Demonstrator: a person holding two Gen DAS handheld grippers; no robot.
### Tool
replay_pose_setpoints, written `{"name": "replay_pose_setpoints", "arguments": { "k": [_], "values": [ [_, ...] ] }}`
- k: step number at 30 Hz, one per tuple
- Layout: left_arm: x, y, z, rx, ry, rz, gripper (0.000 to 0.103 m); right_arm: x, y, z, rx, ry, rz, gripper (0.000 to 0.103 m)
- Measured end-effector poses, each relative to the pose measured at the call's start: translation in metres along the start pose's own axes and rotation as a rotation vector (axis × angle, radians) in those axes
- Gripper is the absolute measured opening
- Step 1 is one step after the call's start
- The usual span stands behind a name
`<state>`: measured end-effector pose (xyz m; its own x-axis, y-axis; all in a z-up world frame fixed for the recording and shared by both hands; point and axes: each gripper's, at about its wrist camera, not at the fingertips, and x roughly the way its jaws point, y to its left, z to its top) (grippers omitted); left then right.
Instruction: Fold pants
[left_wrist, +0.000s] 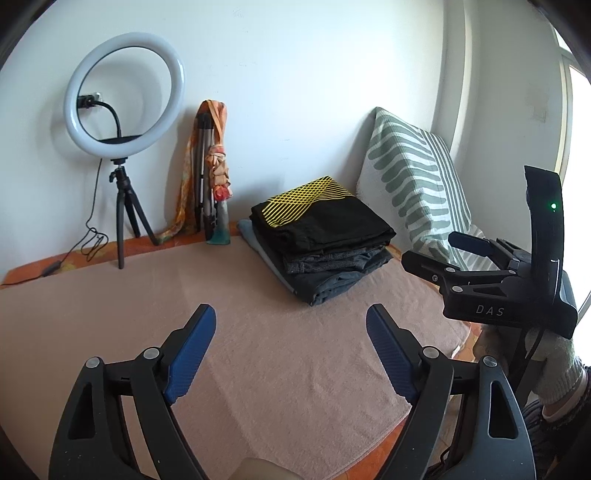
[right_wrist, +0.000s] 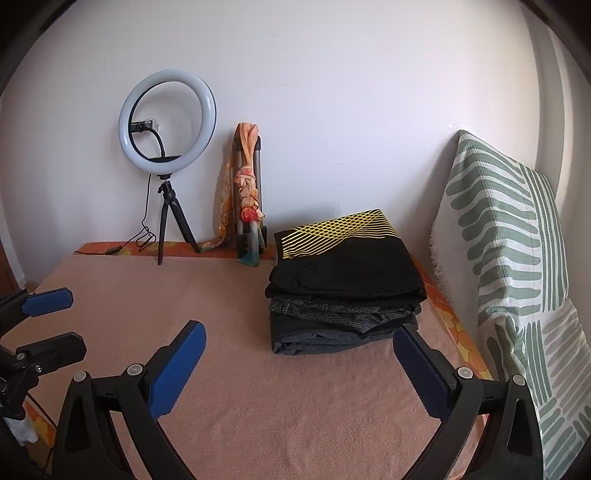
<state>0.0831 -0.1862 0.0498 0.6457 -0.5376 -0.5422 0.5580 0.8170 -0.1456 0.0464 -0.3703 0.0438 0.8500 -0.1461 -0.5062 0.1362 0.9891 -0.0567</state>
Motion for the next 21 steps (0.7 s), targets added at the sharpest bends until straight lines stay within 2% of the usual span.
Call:
{"name": "replay_pose_setpoints", "arguments": {
  "k": [10,13,21],
  "values": [
    [0.002,0.004,-0.007,0.032,-0.011,0.091,0.090,0.005,-0.002,-0.008,0.057,-0.025,0.016,0.103],
    [0.002,0.005,-0.010,0.049,-0.015,0.128,0.102,0.007,0.002,-0.011,0.036,-0.028,0.013,0.103],
    [-0.002,0.008,-0.016,0.059,-0.015,0.158,0.102,0.011,0.007,-0.020,0.015,-0.012,0.027,0.103]
  ]
}}
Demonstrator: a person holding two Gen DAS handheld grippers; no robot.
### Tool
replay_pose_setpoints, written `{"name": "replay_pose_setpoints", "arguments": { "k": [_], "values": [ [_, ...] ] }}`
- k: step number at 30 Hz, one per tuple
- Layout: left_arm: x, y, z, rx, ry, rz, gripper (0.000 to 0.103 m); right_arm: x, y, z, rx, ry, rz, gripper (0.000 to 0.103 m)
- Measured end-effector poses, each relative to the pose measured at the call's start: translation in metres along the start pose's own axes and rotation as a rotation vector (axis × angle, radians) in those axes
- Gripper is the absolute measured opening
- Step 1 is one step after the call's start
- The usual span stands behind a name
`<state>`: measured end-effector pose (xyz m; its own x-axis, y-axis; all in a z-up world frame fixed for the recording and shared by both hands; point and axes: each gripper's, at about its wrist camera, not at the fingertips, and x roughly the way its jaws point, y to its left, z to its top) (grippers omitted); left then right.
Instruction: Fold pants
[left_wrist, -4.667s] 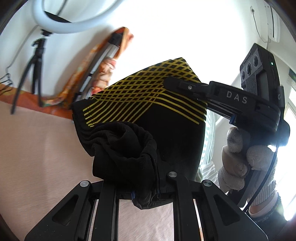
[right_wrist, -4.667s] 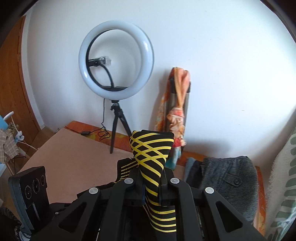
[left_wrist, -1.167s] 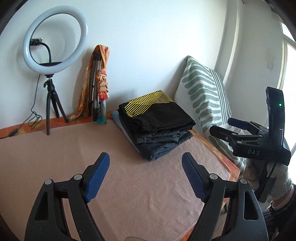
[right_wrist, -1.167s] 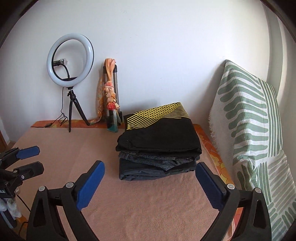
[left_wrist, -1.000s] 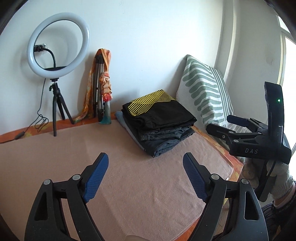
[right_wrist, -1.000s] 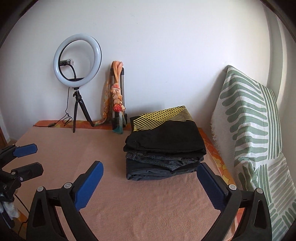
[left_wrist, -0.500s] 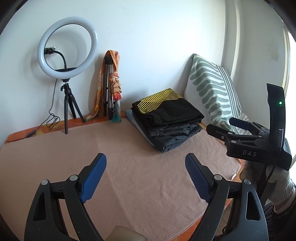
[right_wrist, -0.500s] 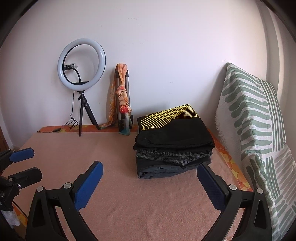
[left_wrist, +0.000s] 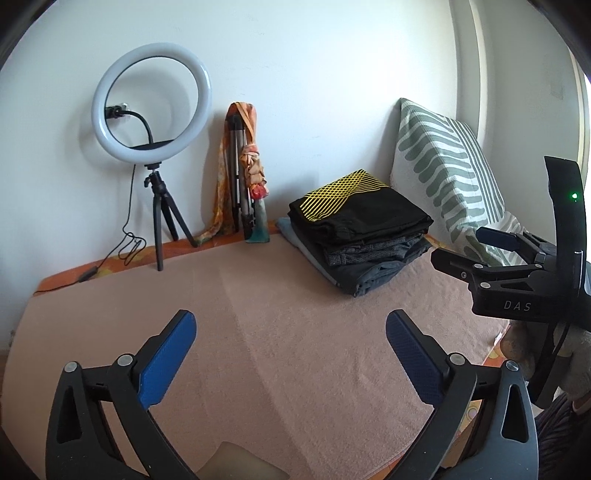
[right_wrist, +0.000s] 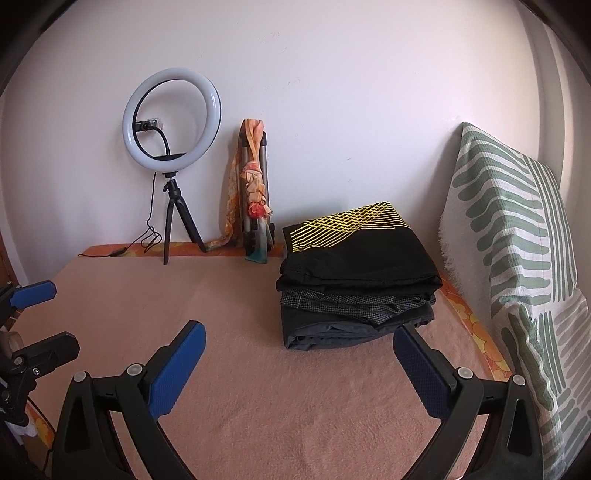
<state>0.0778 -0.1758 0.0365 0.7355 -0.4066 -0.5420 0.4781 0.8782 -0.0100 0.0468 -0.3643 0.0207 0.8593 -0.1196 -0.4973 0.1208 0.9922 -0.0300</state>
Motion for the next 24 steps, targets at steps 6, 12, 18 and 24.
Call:
{"name": "replay_pose_setpoints", "arguments": {
  "k": [6,12,18,24],
  "values": [
    [-0.002,0.001,-0.004,0.004,-0.001,0.013,0.102,-0.001,-0.005,-0.001,0.015,-0.004,-0.007,0.103],
    [-0.006,-0.006,-0.004,0.030,-0.017,0.016,0.102,-0.002,-0.009,-0.002,0.024,-0.001,-0.016,0.103],
    [-0.007,-0.010,-0.005,0.042,-0.022,0.012,0.102,-0.002,-0.010,-0.003,0.025,0.001,-0.017,0.103],
    [-0.008,-0.010,-0.005,0.043,-0.020,0.011,0.102,-0.004,-0.010,-0.003,0.028,0.000,-0.013,0.103]
  ]
}}
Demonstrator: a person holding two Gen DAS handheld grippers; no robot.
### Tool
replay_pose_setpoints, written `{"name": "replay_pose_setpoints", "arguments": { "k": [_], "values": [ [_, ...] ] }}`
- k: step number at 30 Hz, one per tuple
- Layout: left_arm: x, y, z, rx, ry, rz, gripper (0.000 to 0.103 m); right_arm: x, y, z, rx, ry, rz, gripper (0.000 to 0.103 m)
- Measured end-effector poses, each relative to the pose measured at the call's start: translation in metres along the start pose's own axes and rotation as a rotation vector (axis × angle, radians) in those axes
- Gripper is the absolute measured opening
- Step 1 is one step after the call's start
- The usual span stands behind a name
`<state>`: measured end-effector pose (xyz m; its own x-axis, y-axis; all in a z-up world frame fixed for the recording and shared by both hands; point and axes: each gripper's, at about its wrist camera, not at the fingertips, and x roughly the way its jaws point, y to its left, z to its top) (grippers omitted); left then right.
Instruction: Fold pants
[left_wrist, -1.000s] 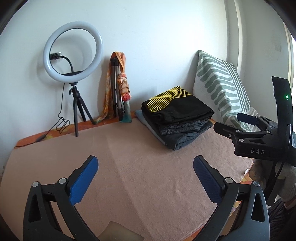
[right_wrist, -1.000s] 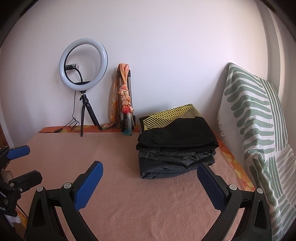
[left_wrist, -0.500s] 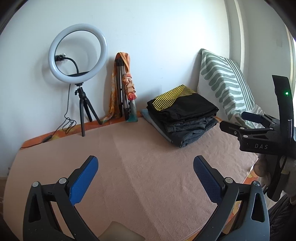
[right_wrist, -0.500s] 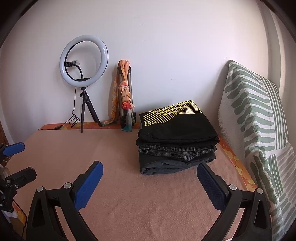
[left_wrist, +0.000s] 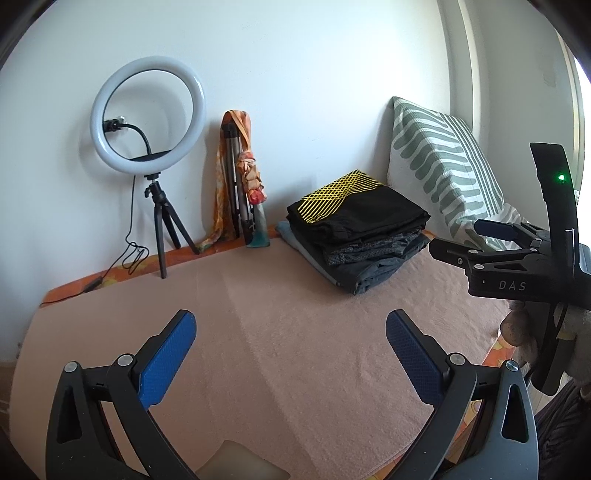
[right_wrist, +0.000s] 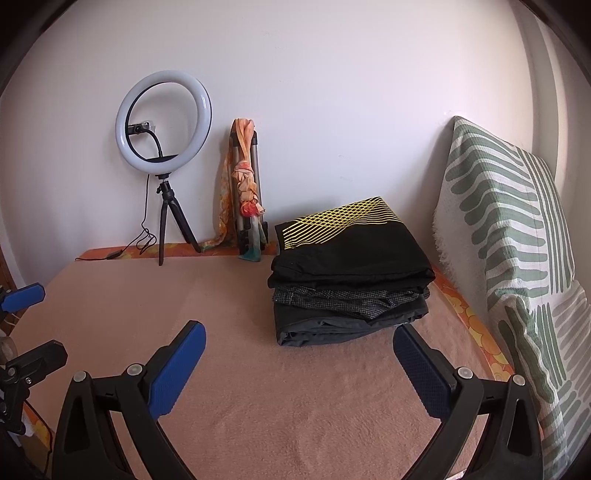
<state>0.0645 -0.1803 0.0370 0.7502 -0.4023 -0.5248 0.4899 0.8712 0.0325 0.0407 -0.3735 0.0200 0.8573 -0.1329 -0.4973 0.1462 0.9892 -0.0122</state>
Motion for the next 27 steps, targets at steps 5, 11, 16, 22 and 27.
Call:
{"name": "replay_pose_setpoints", "arguments": {
  "k": [5,11,16,22,27],
  "values": [
    [-0.0004,0.0005,0.0004,-0.001,-0.001,-0.001,0.102,0.0003,0.0004,0.0001,0.001,0.001,0.001,0.103],
    [-0.0016,0.0005,0.0007,-0.007,0.001,-0.006,0.102,0.0011,0.0006,0.0008,0.004,0.001,0.004,0.103],
    [-0.0021,0.0008,0.0010,-0.008,0.000,-0.007,0.102,0.0032,0.0012,-0.0002,0.016,0.013,0.016,0.103],
    [-0.0043,0.0005,0.0021,-0.009,-0.003,-0.005,0.102,0.0025,0.0012,0.0001,0.020,0.011,0.017,0.103],
    [-0.0042,0.0006,0.0020,-0.007,-0.002,-0.005,0.102,0.0022,0.0019,0.0000,0.019,0.012,0.017,0.103]
  ]
}}
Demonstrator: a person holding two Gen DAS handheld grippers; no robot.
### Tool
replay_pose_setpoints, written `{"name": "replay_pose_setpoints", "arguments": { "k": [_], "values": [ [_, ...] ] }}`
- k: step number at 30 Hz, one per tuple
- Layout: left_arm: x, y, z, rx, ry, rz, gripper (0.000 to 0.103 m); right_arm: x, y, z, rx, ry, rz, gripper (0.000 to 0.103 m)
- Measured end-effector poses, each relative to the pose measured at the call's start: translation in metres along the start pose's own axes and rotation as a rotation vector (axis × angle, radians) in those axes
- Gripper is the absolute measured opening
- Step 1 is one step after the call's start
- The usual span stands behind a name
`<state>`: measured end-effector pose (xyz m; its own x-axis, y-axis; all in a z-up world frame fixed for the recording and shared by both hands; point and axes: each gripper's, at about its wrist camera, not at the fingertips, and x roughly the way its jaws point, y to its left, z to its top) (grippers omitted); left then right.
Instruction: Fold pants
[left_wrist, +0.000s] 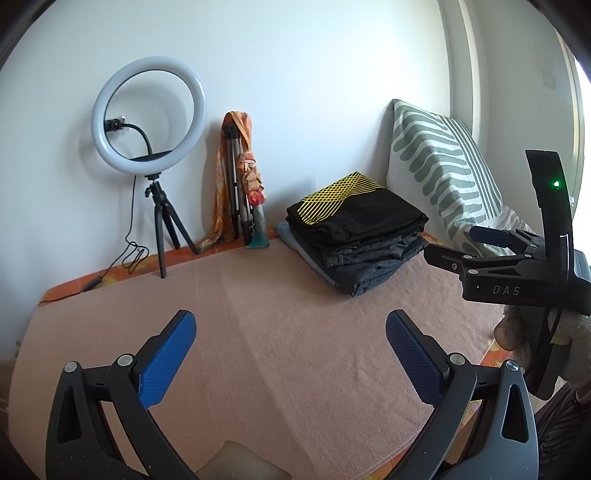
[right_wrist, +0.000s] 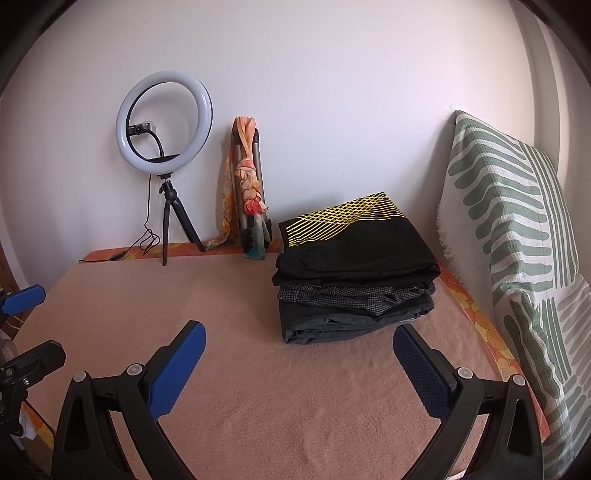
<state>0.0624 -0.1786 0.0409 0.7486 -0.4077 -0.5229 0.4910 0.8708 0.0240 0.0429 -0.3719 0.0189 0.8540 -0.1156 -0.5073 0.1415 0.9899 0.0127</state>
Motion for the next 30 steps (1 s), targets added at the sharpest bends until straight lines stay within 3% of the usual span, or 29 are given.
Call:
{"name": "replay_pose_setpoints", "arguments": {
  "k": [30],
  "values": [
    [-0.006,0.009,-0.003,-0.001,-0.007,0.011,0.102,0.005,0.015,0.002,-0.015,0.003,0.020,0.103]
  ]
}}
